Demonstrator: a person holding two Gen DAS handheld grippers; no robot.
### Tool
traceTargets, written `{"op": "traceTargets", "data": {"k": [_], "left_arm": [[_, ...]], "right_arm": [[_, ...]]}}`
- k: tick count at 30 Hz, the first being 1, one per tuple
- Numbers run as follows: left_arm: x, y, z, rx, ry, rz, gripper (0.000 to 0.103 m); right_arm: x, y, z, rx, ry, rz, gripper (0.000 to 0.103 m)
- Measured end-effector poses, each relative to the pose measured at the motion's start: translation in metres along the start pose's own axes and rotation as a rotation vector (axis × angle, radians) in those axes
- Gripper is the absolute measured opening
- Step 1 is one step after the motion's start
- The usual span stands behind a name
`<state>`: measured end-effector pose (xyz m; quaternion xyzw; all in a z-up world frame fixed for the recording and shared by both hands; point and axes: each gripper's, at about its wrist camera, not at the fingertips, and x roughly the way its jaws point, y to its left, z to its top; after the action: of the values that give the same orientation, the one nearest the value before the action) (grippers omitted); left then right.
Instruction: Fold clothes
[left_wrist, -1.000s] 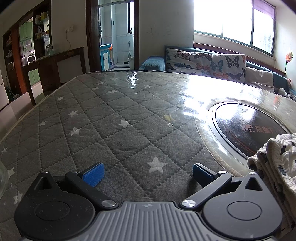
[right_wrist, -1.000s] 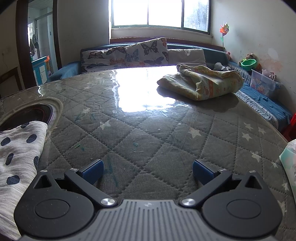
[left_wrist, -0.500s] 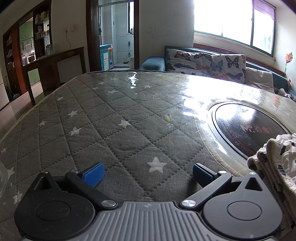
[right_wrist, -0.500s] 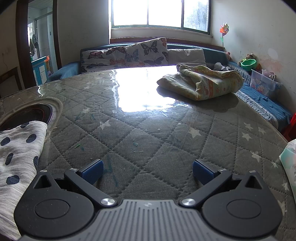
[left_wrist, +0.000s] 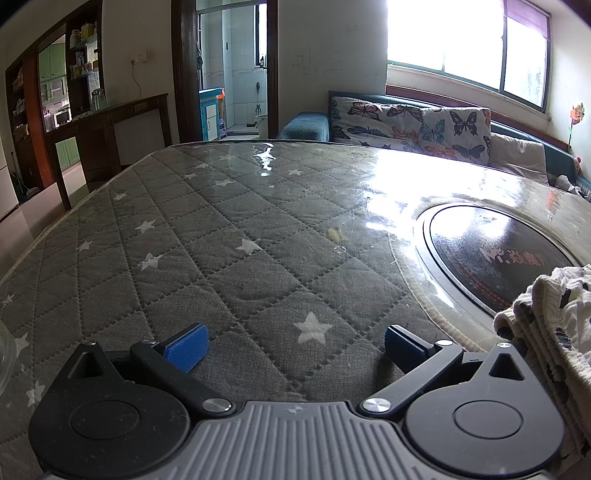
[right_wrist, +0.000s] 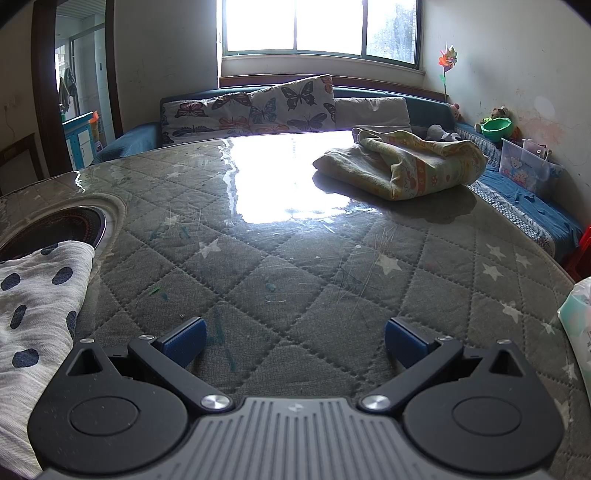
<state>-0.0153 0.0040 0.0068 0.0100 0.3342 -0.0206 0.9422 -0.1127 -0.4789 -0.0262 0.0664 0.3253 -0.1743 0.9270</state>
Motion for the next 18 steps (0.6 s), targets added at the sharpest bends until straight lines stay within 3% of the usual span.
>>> {"op": "traceTargets", "data": {"k": [18], "left_arm": [[-0.0014,0.0001,0.0004,0.002,0.001,0.002,0.103]], "right_arm": [[-0.0006,-0.0002,-0.0002,0.003,0.0,0.0,0.103]]}}
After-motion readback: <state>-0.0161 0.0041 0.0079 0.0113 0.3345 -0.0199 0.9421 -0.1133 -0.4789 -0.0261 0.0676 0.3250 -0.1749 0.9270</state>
